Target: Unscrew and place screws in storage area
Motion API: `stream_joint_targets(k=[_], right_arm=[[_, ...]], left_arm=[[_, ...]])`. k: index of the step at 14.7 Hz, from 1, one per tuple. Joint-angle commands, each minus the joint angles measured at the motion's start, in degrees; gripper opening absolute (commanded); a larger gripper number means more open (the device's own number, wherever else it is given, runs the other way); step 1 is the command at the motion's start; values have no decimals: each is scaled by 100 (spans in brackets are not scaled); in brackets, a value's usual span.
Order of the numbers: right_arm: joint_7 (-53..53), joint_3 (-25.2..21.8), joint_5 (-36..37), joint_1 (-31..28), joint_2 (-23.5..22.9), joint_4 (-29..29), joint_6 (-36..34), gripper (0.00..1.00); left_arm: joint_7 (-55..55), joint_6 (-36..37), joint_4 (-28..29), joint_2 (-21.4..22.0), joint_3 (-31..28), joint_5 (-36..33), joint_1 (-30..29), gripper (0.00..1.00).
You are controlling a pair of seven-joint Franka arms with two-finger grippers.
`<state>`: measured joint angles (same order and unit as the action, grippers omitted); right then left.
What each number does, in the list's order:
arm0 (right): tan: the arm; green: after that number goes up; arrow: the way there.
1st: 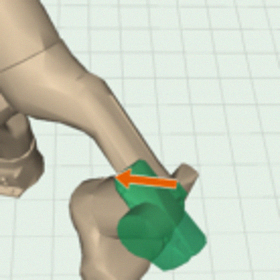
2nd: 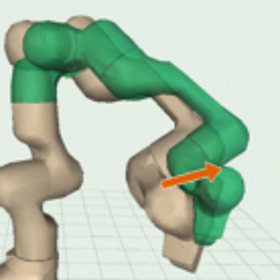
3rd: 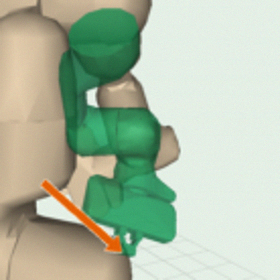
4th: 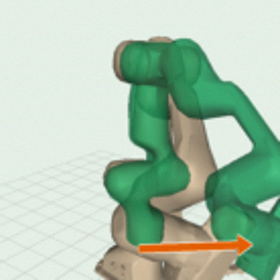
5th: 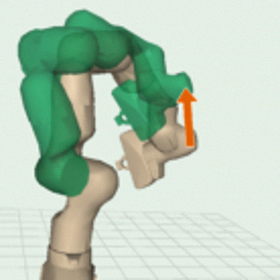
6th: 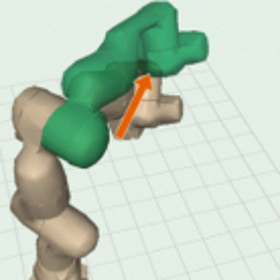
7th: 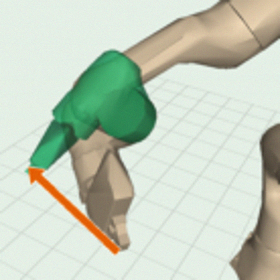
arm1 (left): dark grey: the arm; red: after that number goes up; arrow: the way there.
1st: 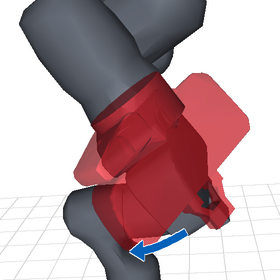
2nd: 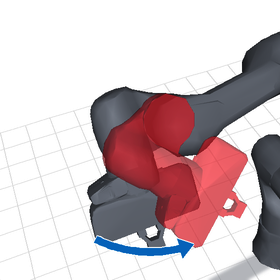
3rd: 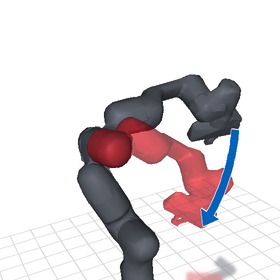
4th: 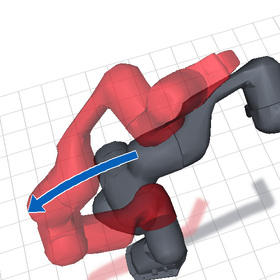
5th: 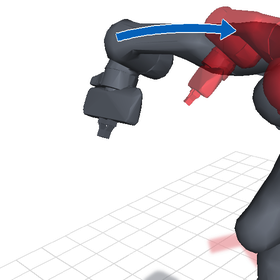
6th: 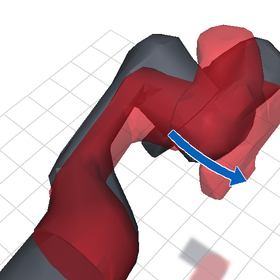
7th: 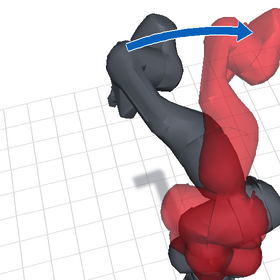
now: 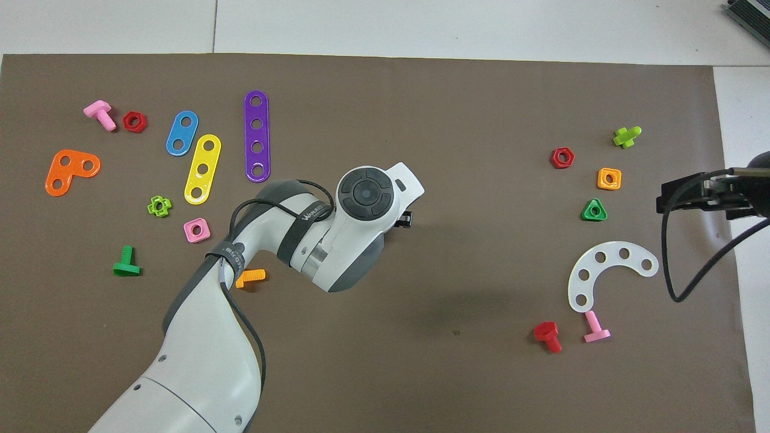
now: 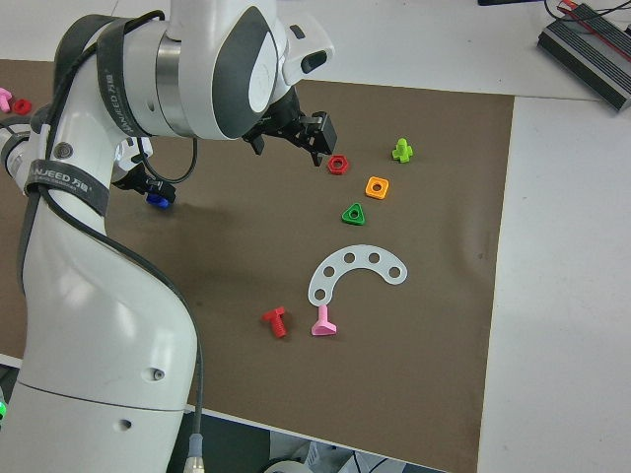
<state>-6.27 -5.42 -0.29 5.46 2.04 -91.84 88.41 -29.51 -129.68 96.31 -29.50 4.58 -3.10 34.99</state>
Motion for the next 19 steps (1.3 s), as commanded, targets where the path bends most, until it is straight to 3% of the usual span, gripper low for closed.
stream_joint_targets(k=[1, 19], right_arm=[[29, -38, -155, 8, 69, -62, 18, 100], [29, -38, -155, 8, 69, -62, 18, 100]], left_arm=[[24, -57, 204, 172, -80, -94, 96, 87], [41, 180, 265, 225, -80, -85, 79, 57]])
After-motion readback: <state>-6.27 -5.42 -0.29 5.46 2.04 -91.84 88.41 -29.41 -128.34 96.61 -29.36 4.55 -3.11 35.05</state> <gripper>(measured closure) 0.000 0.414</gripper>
